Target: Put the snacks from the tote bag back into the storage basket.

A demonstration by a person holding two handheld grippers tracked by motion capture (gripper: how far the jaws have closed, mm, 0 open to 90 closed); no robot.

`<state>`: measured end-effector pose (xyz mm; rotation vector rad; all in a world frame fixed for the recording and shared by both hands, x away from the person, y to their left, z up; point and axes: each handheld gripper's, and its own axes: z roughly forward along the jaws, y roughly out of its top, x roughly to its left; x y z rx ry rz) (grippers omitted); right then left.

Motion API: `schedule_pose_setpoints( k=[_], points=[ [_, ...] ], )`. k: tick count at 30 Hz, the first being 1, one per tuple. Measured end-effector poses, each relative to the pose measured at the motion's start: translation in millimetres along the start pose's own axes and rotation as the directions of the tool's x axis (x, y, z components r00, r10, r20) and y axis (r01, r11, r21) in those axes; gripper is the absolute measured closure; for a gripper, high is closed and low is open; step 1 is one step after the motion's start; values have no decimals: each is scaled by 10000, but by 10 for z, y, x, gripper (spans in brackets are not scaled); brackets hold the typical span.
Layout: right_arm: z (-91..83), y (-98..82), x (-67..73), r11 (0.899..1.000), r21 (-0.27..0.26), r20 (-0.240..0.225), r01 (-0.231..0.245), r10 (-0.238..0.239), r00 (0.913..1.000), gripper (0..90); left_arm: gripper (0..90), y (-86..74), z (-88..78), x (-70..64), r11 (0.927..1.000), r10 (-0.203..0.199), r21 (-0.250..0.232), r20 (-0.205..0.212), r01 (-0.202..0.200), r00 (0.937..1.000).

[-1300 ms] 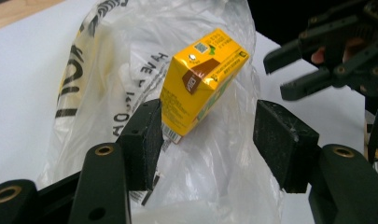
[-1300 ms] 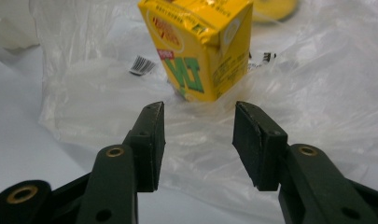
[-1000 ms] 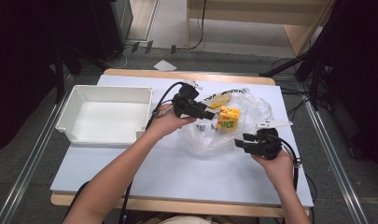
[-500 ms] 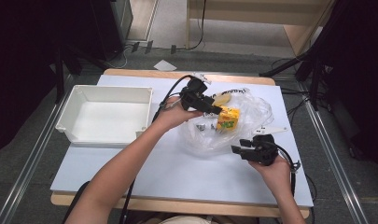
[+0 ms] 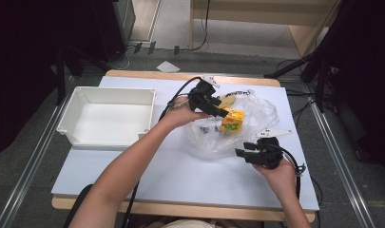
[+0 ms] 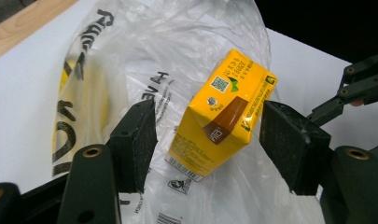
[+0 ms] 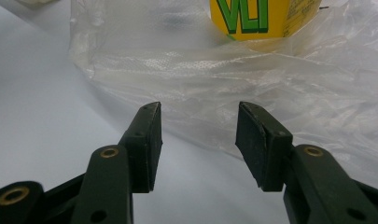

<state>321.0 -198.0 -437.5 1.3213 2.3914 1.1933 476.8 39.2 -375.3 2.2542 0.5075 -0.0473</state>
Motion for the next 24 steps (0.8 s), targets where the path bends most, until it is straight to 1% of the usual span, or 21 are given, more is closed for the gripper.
schedule_pose_setpoints(
  k=[1, 3, 9, 10, 13, 14, 15, 18, 20, 22, 24],
  points=[
    [0, -1, 0, 10000, 4, -6, -15, 15, 10000, 517, 370, 1, 15, 3, 9999, -114, -44, 131, 115, 9998],
    [1, -5, -3, 10000, 26, 8, -7, 7, 10000, 517, 368, 1, 35, 10, 9999, -91, -39, 300, 93, 9995],
    [6, -5, 4, 10000, 5, -11, 20, -20, 10000, 516, 365, 8, 154, -9, 9997, -28, 235, 340, 20, 9994],
    [7, -4, 7, 10000, -15, -8, 41, -41, 10000, 517, 363, 6, 176, -11, 9998, 2, 206, 391, -11, 9992],
    [6, -4, 17, 10000, -24, -84, 2, -2, 10000, 516, 355, -2, 235, 13, 9997, -131, 236, 534, 119, 9985],
    [6, -3, 18, 10000, -33, -95, 1, -1, 10000, 516, 347, -5, 252, 24, 9995, -223, 252, 680, 206, 9974],
    [5, -3, 18, 10000, -63, -123, 21, -21, 9999, 516, 343, -8, 263, 26, 9994, -280, 212, 723, 265, 9970],
    [3, -2, 19, 9999, -96, -200, 41, -43, 9998, 516, 340, -10, 298, 16, 9996, -105, 272, 804, 83, 9967],
    [6, -4, 19, 9999, -115, -241, 50, -53, 9997, 517, 333, -10, 327, -1, 9994, -34, 333, 784, 8, 9969],
    [10, -7, 19, 10000, -76, -255, 42, -44, 9997, 517, 325, -12, 350, -4, 9994, -3, 336, 772, -23, 9970],
    [14, -10, 18, 10000, -65, -240, 35, -36, 9997, 517, 325, -17, 378, -7, 9990, 29, 438, 745, -61, 9972]
  ],
)
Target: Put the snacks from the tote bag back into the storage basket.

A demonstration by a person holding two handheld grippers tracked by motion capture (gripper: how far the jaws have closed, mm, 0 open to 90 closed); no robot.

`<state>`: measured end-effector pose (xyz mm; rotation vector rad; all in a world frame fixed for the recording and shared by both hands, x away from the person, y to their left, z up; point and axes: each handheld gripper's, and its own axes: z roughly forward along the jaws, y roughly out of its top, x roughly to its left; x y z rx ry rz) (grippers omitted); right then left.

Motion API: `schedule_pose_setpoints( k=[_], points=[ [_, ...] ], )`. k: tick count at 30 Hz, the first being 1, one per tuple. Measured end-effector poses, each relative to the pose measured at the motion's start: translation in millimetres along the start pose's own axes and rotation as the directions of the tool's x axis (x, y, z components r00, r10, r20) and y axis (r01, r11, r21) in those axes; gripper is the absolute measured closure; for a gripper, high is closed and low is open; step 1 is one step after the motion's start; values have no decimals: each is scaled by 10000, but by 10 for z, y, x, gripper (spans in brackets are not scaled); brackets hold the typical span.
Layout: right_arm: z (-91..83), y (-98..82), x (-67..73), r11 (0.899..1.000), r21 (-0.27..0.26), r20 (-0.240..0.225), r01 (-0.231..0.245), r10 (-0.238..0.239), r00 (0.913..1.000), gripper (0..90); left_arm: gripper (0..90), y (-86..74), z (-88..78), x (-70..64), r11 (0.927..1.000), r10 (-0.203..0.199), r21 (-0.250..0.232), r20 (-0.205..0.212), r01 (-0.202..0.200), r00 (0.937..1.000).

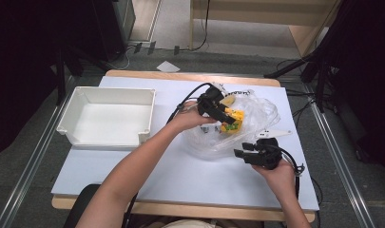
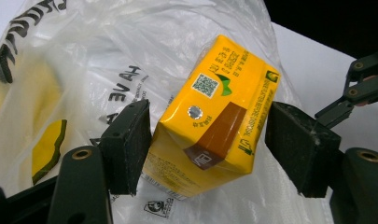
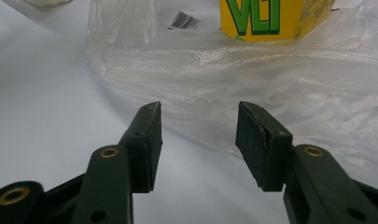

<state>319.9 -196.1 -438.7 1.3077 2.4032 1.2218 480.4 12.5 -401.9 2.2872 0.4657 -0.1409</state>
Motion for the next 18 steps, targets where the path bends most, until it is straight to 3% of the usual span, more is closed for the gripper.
schedule_pose_setpoints(
  k=[14, 18],
  points=[
    [19, -9, -14, 10000, 32, -5, 16, -16, 10000, 517, 346, -8, 113, -1, 9996, 203, 183, -113, -201, 9997],
    [31, -14, -29, 9999, 85, -5, -54, 54, 10000, 518, 421, -5, 125, -23, 9985, 430, 349, -307, -419, 9986]
  ],
)
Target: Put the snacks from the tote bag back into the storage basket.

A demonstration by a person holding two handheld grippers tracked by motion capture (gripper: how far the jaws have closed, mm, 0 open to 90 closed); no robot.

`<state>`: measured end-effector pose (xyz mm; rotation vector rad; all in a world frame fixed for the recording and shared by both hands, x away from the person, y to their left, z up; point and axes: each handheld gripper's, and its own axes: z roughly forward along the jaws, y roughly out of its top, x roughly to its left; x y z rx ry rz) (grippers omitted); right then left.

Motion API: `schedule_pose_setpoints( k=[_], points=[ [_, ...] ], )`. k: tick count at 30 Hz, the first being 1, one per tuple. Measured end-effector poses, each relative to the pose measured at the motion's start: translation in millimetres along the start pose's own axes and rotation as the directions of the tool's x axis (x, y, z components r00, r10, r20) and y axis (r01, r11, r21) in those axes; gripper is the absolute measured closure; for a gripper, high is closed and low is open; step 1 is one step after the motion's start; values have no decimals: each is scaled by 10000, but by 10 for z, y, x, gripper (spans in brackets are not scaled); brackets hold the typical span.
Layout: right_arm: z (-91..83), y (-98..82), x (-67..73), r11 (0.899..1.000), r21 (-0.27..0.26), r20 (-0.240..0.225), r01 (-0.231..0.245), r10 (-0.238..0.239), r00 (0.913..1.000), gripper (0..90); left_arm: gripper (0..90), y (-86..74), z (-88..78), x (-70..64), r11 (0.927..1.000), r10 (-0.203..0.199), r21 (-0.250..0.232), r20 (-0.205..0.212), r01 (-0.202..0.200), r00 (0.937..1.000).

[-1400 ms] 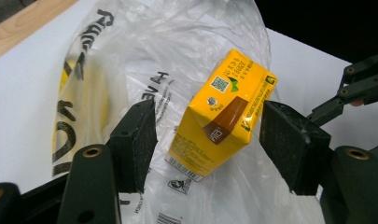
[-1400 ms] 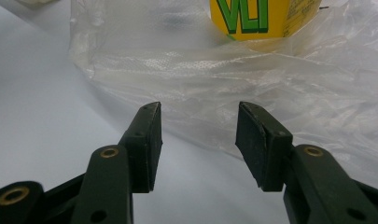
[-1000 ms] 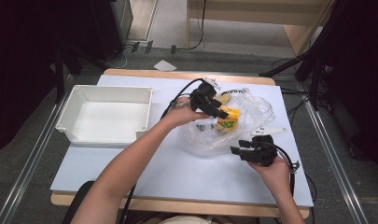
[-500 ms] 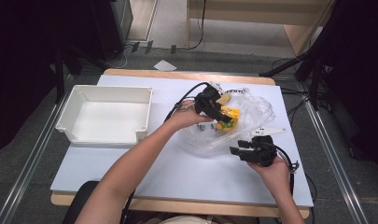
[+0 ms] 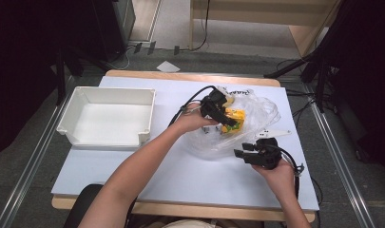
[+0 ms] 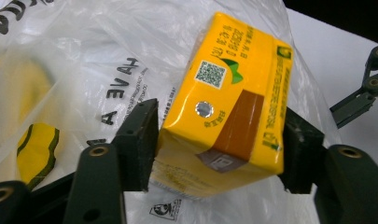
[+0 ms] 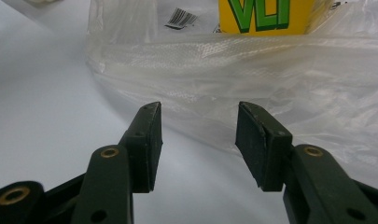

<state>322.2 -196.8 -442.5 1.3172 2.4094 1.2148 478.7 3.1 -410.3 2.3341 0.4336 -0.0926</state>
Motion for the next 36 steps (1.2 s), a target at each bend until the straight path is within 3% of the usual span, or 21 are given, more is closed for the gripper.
schedule_pose_setpoints(
  k=[10, 16, 24, 26, 32, 36],
  points=[
    [16, -10, -11, 10000, 49, -12, -32, 32, 10000, 520, 496, 12, -23, -50, 9991, 404, 161, -532, -396, 9978],
    [4, -10, -18, 10000, -24, -31, -25, 25, 10000, 521, 510, 32, -51, -34, 9997, 153, 216, -557, -141, 9983],
    [7, -9, -16, 10000, -49, -60, -26, 26, 10000, 522, 513, 69, -152, 2, 9980, -622, 65, -540, 627, 9966],
    [8, -5, -12, 10000, -72, -106, 9, -10, 9999, 522, 513, 88, -208, -6, 9978, -659, -120, -532, 653, 9964],
    [14, -7, 1, 10000, -52, -214, 46, -48, 9998, 522, 514, 176, -351, -46, 9990, -452, 5, -610, 453, 9971],
    [11, -8, 11, 9999, -96, -275, 82, -85, 9996, 522, 513, 209, -451, -63, 9983, -567, -129, -490, 562, 9972]
  ],
)
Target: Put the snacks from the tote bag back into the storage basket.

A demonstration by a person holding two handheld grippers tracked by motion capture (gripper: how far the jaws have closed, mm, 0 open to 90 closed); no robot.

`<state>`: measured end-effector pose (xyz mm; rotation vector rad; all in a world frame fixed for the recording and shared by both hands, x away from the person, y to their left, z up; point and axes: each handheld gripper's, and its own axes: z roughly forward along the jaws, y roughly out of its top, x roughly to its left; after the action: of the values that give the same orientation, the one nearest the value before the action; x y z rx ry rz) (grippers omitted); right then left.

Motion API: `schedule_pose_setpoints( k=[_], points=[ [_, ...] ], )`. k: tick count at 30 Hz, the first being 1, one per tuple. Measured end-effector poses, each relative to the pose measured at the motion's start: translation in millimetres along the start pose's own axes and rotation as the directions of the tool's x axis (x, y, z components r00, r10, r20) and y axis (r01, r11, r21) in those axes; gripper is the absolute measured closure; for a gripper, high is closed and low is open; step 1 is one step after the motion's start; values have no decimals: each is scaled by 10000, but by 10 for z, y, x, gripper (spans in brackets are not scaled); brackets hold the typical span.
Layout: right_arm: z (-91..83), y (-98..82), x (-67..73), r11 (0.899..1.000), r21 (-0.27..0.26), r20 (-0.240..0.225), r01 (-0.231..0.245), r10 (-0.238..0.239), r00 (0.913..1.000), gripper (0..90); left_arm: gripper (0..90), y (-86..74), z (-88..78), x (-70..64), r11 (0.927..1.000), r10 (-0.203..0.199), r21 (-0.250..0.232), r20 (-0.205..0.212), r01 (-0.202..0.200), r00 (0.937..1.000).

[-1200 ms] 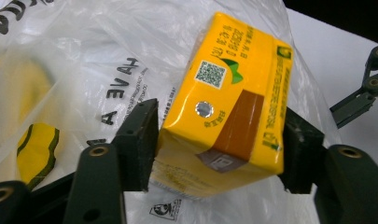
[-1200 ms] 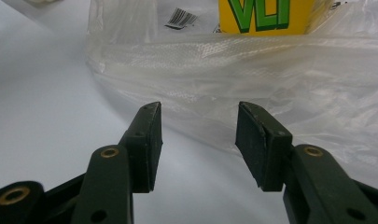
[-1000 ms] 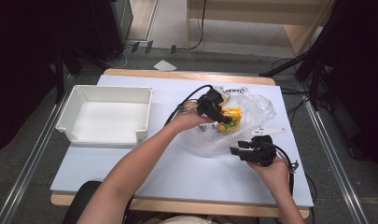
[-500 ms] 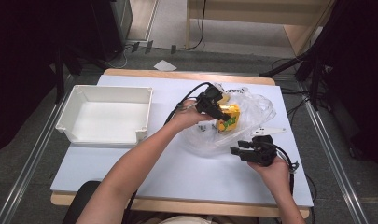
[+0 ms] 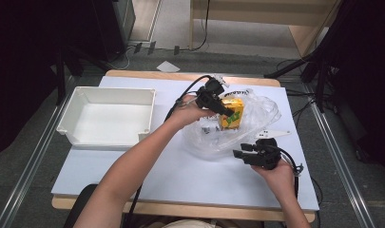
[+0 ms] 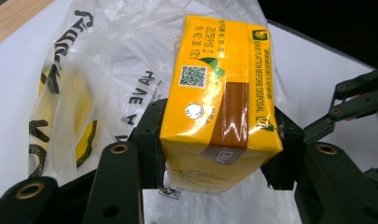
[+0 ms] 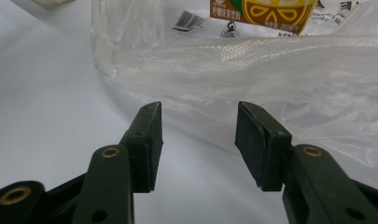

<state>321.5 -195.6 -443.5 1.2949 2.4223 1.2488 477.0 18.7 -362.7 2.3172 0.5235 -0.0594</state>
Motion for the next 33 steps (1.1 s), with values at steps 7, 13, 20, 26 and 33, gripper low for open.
schedule_pose_setpoints(
  k=[7, 13, 20, 26, 33],
  points=[
    [-1, -1, 9, 10000, -9, -13, 68, -68, 10000, 522, 513, 12, -134, -13, 10000, 14, -18, -150, -14, 9999],
    [-15, -1, 12, 9999, -78, -66, 74, -75, 10000, 521, 513, 1, -202, -27, 10000, -10, 61, -115, 11, 9999],
    [-15, 4, 24, 9997, -137, -112, 180, -182, 9998, 518, 513, -4, -255, -57, 9999, -23, 102, 83, 22, 10000],
    [-15, 4, 36, 9996, -136, -112, 237, -238, 9997, 514, 513, 1, -324, -78, 10000, -66, 46, 34, 66, 10000],
    [-11, 6, 52, 9996, -143, -189, 233, -236, 9995, 512, 513, -29, -420, -78, 9999, -115, 82, -25, 115, 9999]
  ],
)
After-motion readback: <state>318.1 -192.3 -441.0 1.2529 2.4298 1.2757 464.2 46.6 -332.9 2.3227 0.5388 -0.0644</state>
